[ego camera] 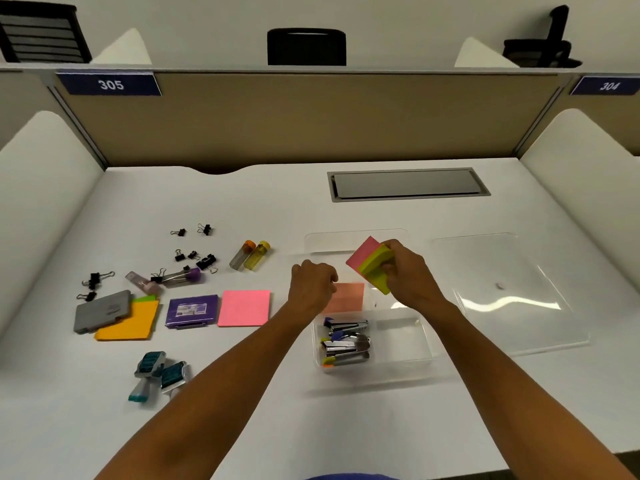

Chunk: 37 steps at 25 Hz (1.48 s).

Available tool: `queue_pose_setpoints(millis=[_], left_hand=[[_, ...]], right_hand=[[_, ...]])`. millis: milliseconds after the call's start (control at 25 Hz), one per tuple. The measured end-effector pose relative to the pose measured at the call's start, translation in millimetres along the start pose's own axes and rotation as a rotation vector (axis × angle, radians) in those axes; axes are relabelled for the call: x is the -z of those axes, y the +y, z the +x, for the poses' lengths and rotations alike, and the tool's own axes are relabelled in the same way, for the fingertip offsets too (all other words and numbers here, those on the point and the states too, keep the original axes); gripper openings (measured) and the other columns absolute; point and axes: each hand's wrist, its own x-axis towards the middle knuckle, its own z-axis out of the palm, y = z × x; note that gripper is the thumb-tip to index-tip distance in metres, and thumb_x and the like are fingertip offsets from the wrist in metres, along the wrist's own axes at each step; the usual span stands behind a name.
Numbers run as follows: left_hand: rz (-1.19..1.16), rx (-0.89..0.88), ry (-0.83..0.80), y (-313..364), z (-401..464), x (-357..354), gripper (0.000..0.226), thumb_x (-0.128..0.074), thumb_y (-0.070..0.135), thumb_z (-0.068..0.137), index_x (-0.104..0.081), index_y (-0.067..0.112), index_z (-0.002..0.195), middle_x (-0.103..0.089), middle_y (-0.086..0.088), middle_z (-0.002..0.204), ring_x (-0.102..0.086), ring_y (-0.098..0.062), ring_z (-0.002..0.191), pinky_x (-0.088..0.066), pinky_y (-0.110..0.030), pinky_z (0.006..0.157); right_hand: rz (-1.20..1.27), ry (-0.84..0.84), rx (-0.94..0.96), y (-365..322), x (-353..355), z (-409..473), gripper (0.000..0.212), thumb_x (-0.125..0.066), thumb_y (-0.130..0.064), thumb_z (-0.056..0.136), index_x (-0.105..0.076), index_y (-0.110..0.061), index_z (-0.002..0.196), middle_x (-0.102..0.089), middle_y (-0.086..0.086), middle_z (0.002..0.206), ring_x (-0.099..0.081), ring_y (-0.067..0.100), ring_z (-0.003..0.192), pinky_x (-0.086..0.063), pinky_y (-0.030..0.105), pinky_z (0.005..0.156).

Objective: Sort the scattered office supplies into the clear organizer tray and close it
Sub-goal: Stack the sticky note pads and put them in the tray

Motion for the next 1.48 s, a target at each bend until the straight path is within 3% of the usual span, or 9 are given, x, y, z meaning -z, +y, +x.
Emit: queue_pose_setpoints(millis=[160, 360, 520, 880, 960, 1160, 1320, 1480], left_hand=[[-0.103, 0.001, 0.002, -10, -7, -5, 0.033, -0.067, 0.015, 0.089, -0.065, 0.019, 0.121, -0.067, -0.006, 0.119, -0.05, -0.027, 0.115, -0.043, -0.036, 0.091], [-0.368, 0.13, 0.172, -35, -22, 5, 0.033, -0.057, 0.0, 0.091, -0.064, 0.019, 0.118, -0.06, -0.001, 0.127, -0.046, -0.022, 0.12, -0.037, -0.026, 0.095], [-0.444, 0.206, 0.26, -53, -34, 21, 0.031, -0.057, 0.0, 0.091, -0.065, 0.019, 0.115, -0.061, -0.001, 0.125, -0.05, -0.022, 0.12, -0.046, -0.037, 0.099], [-0.467, 0.405, 0.477, -106, -78, 41, 0.027, -0.062, -0.002, 0.087, -0.069, 0.017, 0.105, -0.054, -0.008, 0.124, -0.051, -0.024, 0.119, -0.048, -0.037, 0.095], [-0.501, 0.459, 0.51, -121, -88, 46, 0.027, -0.063, -0.002, 0.087, -0.069, 0.015, 0.107, -0.054, -0.009, 0.125, -0.052, -0.025, 0.12, -0.05, -0.036, 0.095], [-0.519, 0.61, 0.609, -170, -118, 62, 0.029, -0.065, 0.004, 0.089, -0.065, 0.014, 0.116, -0.051, -0.014, 0.13, -0.052, -0.027, 0.12, -0.043, -0.011, 0.069], [-0.53, 0.673, 0.598, -208, -139, 78, 0.039, -0.064, 0.005, 0.089, -0.059, 0.015, 0.126, -0.052, -0.016, 0.131, -0.051, -0.03, 0.12, -0.045, -0.028, 0.083], [-0.394, 0.696, 0.306, -240, -148, 85, 0.06, -0.07, 0.004, 0.084, -0.047, 0.015, 0.138, -0.051, -0.014, 0.137, -0.05, -0.033, 0.123, -0.043, -0.044, 0.101]], right_hand=[[-0.058, -0.093, 0.017, -5, -12, 4, 0.033, -0.051, -0.009, 0.092, -0.052, -0.02, 0.122, -0.065, 0.007, 0.113, -0.061, 0.028, 0.097, -0.054, 0.047, 0.083], [-0.166, -0.204, 0.068, -16, -29, 15, 0.037, -0.052, -0.004, 0.085, -0.053, -0.019, 0.118, -0.065, 0.008, 0.111, -0.06, 0.03, 0.096, -0.052, 0.042, 0.077], [-0.206, -0.256, 0.092, -25, -43, 28, 0.042, -0.053, -0.003, 0.082, -0.054, -0.019, 0.121, -0.065, 0.009, 0.111, -0.06, 0.032, 0.097, -0.052, 0.041, 0.076], [-0.389, -0.517, 0.08, -28, -73, 34, 0.053, -0.049, -0.005, 0.085, -0.049, -0.026, 0.133, -0.057, 0.004, 0.13, -0.057, 0.029, 0.109, -0.046, 0.033, 0.074], [-0.411, -0.52, 0.097, -28, -74, 34, 0.054, -0.049, -0.002, 0.084, -0.05, -0.024, 0.134, -0.057, 0.005, 0.13, -0.057, 0.029, 0.111, -0.05, 0.035, 0.08], [-0.635, -0.454, 0.163, -29, -76, 31, 0.052, -0.051, 0.007, 0.081, -0.05, -0.014, 0.129, -0.059, 0.012, 0.123, -0.06, 0.031, 0.106, -0.054, 0.041, 0.084], [-0.676, -0.323, 0.177, -41, -76, 27, 0.042, -0.049, -0.003, 0.087, -0.054, -0.022, 0.124, -0.062, 0.006, 0.119, -0.062, 0.029, 0.102, -0.048, 0.034, 0.078], [-0.561, -0.157, 0.222, -69, -89, 24, 0.044, -0.053, -0.01, 0.084, -0.056, -0.029, 0.124, -0.065, -0.002, 0.117, -0.063, 0.025, 0.101, -0.042, 0.031, 0.072]])
